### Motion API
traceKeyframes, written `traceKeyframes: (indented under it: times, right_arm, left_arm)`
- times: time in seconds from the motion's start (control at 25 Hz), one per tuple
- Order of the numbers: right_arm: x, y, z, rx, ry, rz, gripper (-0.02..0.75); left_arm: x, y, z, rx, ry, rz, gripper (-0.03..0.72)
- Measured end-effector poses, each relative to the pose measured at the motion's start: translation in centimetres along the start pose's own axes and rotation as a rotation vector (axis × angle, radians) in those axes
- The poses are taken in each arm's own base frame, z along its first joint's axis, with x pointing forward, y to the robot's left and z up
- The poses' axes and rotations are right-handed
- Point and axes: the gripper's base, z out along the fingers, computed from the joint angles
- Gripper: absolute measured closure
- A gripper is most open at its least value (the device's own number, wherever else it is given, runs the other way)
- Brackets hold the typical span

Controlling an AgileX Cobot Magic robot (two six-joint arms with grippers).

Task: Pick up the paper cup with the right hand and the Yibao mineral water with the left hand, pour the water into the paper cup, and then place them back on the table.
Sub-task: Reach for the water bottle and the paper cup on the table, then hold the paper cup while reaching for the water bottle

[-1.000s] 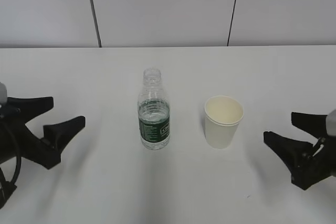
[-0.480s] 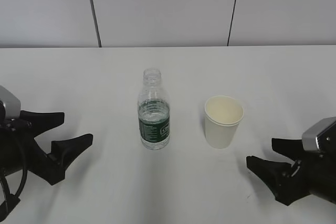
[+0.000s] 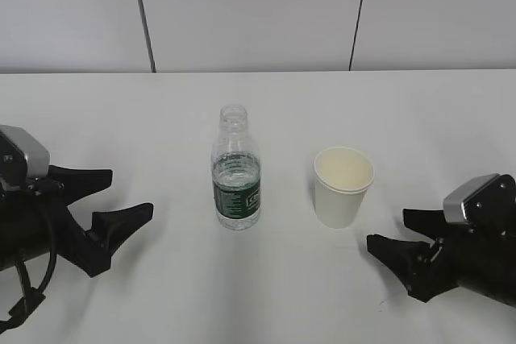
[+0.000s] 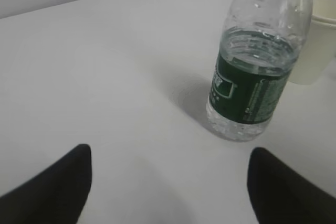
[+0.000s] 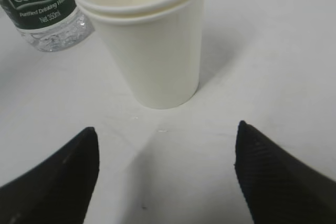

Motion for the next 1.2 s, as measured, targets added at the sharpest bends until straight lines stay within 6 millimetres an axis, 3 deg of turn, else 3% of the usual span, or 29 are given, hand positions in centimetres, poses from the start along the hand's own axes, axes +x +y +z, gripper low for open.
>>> traceKeyframes:
  times: [0.64, 1.2]
  right_arm:
    - [-0.6, -2.2, 4.4, -0.092, -0.055, -0.094, 0.111]
    - [-1.5, -2.4, 7.7, -0.189, -0.103, -0.184, 0.111]
  left_arm:
    - [0.3, 0.9, 1.3, 0.001, 0.001, -0.047, 0.135]
    - [0.2, 1.1, 1.5, -0.003, -0.005, -0.045, 0.135]
